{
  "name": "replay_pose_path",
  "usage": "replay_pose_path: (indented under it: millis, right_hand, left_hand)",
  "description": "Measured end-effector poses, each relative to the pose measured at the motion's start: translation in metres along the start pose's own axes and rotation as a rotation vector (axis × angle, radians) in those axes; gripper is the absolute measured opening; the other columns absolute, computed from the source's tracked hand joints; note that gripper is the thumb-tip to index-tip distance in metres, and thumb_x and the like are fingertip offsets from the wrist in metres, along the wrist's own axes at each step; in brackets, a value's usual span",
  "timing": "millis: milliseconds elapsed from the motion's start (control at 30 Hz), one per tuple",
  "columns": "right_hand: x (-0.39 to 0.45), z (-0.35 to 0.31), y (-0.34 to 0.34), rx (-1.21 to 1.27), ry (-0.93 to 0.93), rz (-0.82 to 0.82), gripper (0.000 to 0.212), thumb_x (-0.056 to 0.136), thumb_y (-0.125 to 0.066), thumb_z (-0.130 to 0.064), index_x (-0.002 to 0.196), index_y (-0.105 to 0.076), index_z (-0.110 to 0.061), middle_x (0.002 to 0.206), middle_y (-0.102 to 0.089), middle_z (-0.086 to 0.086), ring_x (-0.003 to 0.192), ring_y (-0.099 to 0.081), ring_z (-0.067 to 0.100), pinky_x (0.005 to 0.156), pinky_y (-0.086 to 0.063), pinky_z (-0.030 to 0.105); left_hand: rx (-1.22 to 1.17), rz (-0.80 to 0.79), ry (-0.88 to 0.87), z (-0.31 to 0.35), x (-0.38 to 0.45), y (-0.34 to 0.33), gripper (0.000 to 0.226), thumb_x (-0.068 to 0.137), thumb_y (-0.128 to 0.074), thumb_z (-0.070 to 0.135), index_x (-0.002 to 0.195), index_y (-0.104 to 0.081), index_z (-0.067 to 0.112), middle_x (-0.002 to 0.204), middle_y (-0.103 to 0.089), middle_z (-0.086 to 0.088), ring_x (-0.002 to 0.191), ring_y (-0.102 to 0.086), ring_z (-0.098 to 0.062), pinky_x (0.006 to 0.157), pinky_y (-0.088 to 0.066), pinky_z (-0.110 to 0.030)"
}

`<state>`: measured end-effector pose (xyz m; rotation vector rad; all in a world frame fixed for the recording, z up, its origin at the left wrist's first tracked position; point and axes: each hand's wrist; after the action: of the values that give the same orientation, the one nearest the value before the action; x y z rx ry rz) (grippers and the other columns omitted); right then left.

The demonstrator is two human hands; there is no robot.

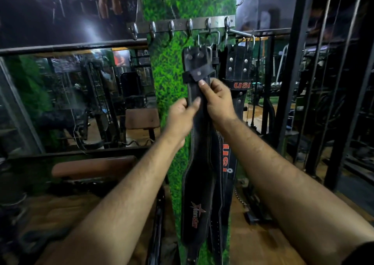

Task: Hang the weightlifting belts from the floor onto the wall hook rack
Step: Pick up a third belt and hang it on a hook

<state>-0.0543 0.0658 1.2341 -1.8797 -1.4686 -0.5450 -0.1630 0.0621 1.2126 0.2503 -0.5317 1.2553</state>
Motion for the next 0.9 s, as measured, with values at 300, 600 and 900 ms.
replay_pose_path:
  millis: [300,600,900]
  right_hand:
    - [0.001,0.02,0.014,-0.046,0.035,0.207,0.02,0.095,-0.064,-0.02,0.08,-0.06,-0.008,0.075,-0.05,0.01,0.071,-0.043,0.02,0.062,-0.038,0.031]
    - [-0.011,0.026,0.018,-0.067,-0.02,0.275,0.03,0.098,-0.063,-0.014,0.069,-0.059,-0.019,0.062,-0.054,-0.01,0.058,-0.046,0.001,0.055,-0.041,0.019]
    - [-0.034,0.041,0.023,-0.198,0.008,0.085,0.047,0.092,-0.063,-0.037,0.079,-0.056,0.008,0.073,-0.051,0.01,0.07,-0.044,0.018,0.063,-0.037,0.037]
  left_hand:
    - [0.053,-0.117,0.207,-0.082,-0.049,0.01,0.013,0.096,-0.061,0.005,0.089,-0.07,0.012,0.077,-0.077,0.007,0.072,-0.071,-0.004,0.065,-0.054,-0.018]
    - [0.572,-0.312,0.394,-0.13,-0.078,0.034,0.019,0.093,-0.069,0.028,0.096,-0.071,0.01,0.09,-0.075,-0.004,0.083,-0.067,-0.019,0.074,-0.055,-0.031]
    - [0.25,-0.201,0.317,-0.05,-0.047,0.026,0.011,0.101,-0.056,0.013,0.091,-0.061,0.015,0.073,-0.072,0.013,0.069,-0.066,0.002,0.058,-0.048,-0.01]
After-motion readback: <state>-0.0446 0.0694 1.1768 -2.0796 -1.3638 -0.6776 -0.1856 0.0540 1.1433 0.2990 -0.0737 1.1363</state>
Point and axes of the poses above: each hand's wrist, its own x-axis towards the middle knuckle, its own y-axis out of the back of the hand, z = x × y
